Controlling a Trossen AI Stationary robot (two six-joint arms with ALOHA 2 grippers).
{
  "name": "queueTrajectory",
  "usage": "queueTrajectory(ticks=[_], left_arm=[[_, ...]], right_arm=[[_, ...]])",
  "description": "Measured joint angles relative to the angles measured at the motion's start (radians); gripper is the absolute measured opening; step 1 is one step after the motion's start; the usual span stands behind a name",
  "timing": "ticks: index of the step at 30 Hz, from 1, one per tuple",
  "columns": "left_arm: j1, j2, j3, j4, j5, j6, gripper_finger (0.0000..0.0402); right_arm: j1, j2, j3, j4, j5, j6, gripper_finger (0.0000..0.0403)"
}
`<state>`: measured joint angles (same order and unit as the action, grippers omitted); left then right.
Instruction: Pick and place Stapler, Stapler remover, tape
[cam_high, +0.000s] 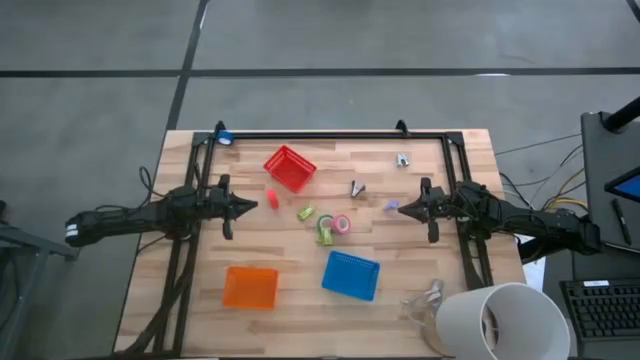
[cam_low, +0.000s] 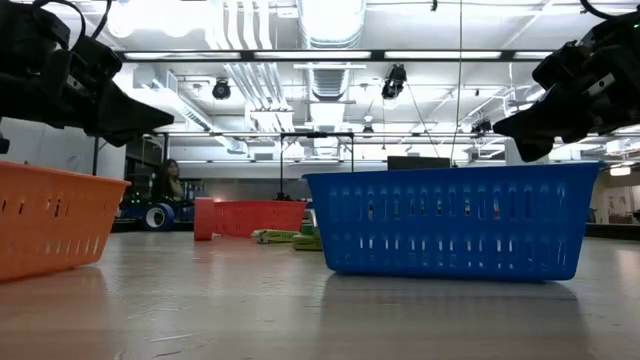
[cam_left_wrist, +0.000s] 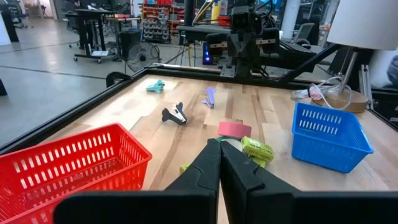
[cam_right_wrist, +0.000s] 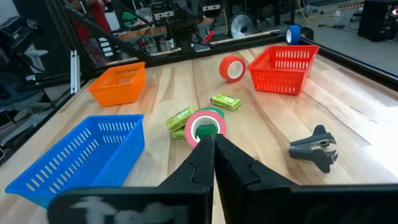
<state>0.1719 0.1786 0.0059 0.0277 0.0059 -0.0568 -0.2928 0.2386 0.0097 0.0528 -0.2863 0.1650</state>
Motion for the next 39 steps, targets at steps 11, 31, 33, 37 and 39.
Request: queueTrajectory(ticks=[11, 31, 33, 37, 39], left_arm=[[0.0, 0.0, 0.0, 0.0, 0.0, 0.0, 0.001], [0.0, 0.0, 0.0, 0.0, 0.0, 0.0, 0.001], [0.0, 0.0, 0.0, 0.0, 0.0, 0.0, 0.001], [0.0, 0.0, 0.0, 0.0, 0.0, 0.0, 0.001], [0.0, 0.0, 0.0, 0.0, 0.0, 0.0, 0.001]], right_arm=[[0.0, 0.0, 0.0, 0.0, 0.0, 0.0, 0.0008], [0.0, 0.0, 0.0, 0.0, 0.0, 0.0, 0.0008], [0.0, 0.0, 0.0, 0.004, 0.0, 0.0, 0.0008], [0.0, 0.0, 0.0, 0.004, -0.001, 0.114, 0.0008], [0.0, 0.0, 0.0, 0.004, -0.001, 0.223, 0.0008]])
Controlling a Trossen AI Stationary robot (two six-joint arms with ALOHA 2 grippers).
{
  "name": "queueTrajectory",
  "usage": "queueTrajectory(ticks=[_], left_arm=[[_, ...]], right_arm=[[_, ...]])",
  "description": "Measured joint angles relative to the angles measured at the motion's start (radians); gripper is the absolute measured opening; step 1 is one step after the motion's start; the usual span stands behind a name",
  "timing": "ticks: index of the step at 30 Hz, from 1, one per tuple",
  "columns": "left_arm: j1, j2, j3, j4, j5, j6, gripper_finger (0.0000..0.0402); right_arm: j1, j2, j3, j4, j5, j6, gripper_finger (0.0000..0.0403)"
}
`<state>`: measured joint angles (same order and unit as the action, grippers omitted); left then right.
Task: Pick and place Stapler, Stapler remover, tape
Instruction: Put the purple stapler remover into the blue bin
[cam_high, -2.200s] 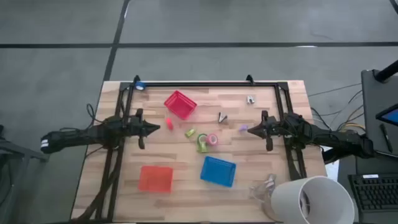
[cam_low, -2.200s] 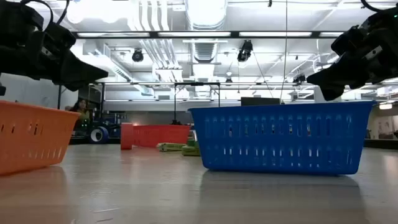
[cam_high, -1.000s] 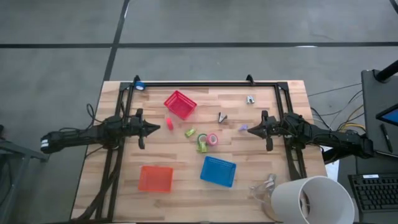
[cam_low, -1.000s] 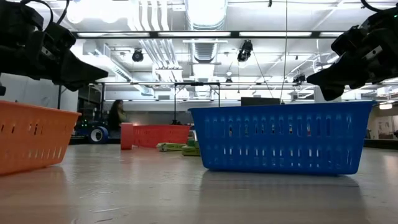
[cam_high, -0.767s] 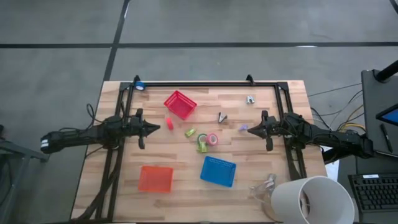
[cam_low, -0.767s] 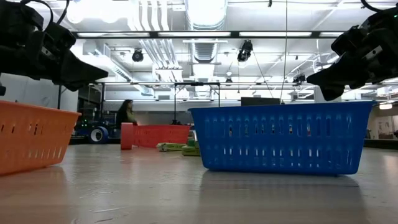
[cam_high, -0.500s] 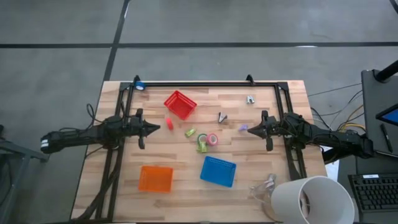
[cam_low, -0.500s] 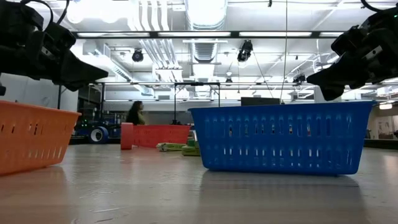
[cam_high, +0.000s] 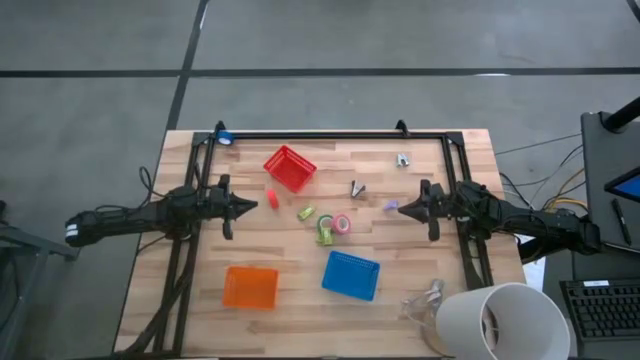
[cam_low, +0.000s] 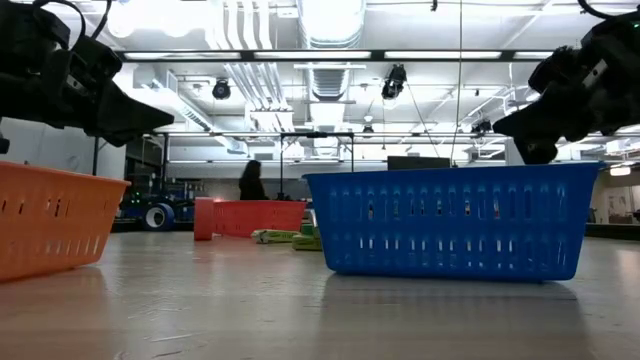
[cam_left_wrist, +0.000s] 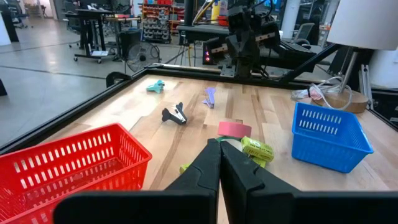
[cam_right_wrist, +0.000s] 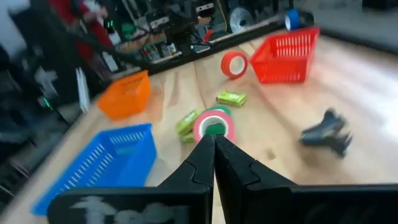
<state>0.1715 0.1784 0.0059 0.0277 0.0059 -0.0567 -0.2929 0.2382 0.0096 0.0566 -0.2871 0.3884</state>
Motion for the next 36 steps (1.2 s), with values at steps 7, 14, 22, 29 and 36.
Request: queueTrajectory(ticks=[7, 14, 22, 29, 36], left_arm=[[0.0, 0.0, 0.0, 0.0, 0.0, 0.0, 0.001], [0.0, 0.0, 0.0, 0.0, 0.0, 0.0, 0.001], [0.0, 0.0, 0.0, 0.0, 0.0, 0.0, 0.001], [0.0, 0.0, 0.0, -0.002, 0.0, 0.0, 0.001], [0.0, 0.0, 0.0, -0.004, 0.0, 0.0, 0.001]], right_arm=[[0.0, 0.0, 0.0, 0.003, 0.0, 0.057, 0.0008], [0.0, 0.0, 0.0, 0.059, 0.001, 0.054, 0.0008], [0.0, 0.0, 0.0, 0.099, -0.085, 0.122, 0.0008], [0.0, 0.012, 0.0, 0.166, -0.097, 0.097, 0.0008], [0.0, 0.059, 0.0, 0.226, -0.066, 0.076, 0.0008]])
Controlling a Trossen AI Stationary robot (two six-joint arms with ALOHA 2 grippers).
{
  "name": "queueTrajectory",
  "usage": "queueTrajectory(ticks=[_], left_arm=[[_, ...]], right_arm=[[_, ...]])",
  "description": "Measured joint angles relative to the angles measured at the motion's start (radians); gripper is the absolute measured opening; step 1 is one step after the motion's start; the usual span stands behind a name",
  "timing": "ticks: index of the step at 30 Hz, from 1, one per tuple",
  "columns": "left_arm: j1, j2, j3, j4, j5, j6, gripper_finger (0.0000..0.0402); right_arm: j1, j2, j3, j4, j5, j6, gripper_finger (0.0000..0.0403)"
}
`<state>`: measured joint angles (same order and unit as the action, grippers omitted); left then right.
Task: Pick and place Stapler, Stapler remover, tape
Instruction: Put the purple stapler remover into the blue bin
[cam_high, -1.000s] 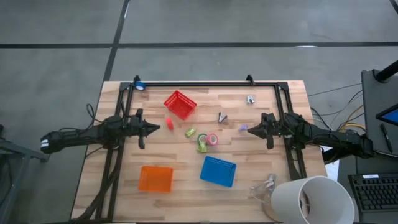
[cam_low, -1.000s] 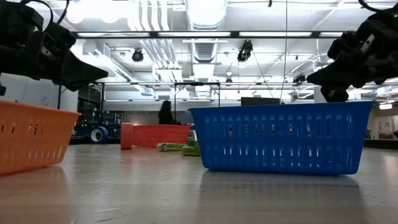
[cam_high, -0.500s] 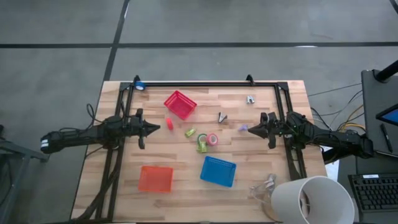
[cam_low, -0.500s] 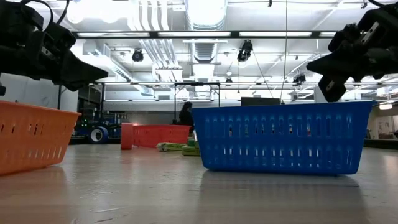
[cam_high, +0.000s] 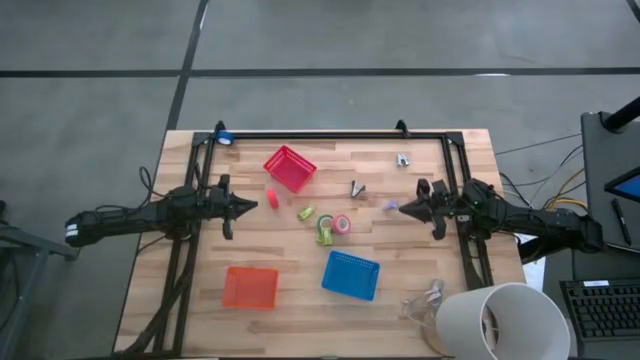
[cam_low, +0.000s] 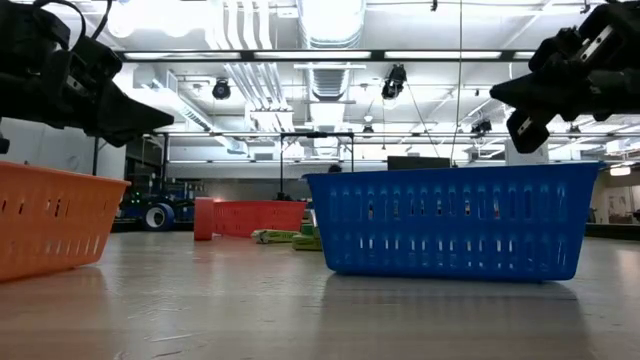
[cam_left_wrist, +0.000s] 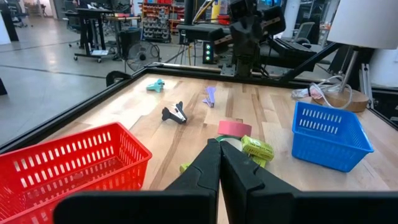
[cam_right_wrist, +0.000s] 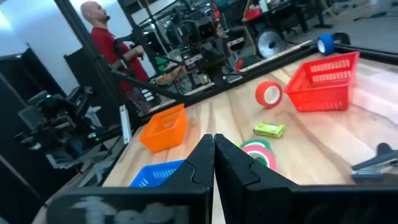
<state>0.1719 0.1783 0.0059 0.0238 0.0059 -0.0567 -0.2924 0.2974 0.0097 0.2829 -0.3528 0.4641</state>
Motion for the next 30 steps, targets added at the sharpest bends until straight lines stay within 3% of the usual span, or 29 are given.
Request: queueTrajectory(ticks=[10, 18, 23, 30], left_arm=[[0.0, 0.0, 0.0, -0.001, 0.0, 0.0, 0.001], [0.0, 0.0, 0.0, -0.001, 0.0, 0.0, 0.001], [0.0, 0.0, 0.0, -0.001, 0.0, 0.0, 0.001], [0.0, 0.0, 0.0, -0.001, 0.0, 0.0, 0.001]], right_arm=[[0.0, 0.113, 0.0, 0.021, 0.071, 0.084, 0.0016], [0.0, 0.243, 0.0, 0.03, 0.195, 0.179, 0.0093], [0.0, 0.313, 0.0, 0.041, 0.258, 0.141, 0.0137], [0.033, 0.423, 0.063, 0.044, 0.217, -0.037, 0.0165]])
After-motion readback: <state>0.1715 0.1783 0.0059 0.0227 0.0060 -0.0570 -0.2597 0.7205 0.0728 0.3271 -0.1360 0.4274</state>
